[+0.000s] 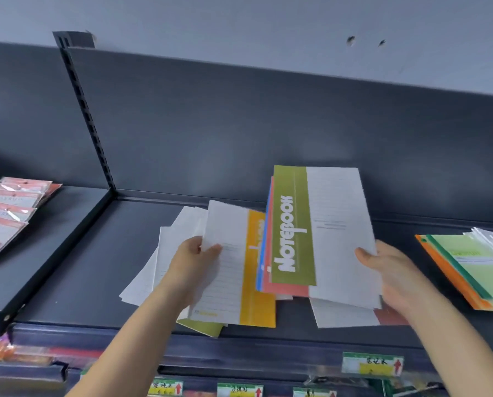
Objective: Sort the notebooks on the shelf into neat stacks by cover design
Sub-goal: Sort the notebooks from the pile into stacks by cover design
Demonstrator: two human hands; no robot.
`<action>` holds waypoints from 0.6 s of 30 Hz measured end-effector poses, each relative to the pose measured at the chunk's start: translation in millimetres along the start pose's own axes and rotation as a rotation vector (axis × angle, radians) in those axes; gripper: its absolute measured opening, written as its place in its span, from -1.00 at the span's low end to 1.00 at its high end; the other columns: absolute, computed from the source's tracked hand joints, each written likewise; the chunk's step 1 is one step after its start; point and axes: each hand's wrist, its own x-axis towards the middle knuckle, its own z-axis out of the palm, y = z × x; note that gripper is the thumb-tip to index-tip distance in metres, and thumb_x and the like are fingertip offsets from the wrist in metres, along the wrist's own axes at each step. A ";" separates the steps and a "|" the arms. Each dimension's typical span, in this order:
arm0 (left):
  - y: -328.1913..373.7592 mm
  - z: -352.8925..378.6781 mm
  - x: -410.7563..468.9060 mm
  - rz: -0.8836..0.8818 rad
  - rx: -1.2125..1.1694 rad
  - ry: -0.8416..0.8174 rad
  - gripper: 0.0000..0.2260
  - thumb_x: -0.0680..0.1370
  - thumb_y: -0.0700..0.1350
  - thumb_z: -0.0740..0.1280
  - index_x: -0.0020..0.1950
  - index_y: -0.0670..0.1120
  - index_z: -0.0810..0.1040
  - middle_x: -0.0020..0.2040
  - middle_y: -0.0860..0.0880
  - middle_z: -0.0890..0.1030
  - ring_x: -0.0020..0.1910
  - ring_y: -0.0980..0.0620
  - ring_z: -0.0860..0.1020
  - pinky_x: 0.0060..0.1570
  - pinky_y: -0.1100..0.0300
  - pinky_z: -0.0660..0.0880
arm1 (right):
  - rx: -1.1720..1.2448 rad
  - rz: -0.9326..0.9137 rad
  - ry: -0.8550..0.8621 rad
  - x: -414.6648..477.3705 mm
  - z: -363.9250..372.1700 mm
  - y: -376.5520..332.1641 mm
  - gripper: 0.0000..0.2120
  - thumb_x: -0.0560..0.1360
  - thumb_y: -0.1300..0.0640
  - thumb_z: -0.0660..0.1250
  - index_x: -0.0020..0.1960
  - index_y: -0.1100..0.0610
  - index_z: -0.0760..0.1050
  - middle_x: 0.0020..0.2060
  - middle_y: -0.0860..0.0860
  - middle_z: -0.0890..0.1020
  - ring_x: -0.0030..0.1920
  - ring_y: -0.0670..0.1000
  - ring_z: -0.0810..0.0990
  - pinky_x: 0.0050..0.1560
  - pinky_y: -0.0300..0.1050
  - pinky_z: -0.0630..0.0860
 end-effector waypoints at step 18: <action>-23.7 20.7 -1.6 0.199 0.640 0.212 -0.64 0.61 -0.21 0.17 0.39 -0.27 0.29 0.33 -0.18 0.44 0.35 -0.19 0.30 0.32 0.14 0.13 | -0.877 -0.063 -0.299 -16.0 104.8 16.0 -0.43 0.54 0.02 0.30 0.48 0.06 0.19 0.39 -0.03 0.36 0.40 0.03 0.34 0.29 -0.07 0.39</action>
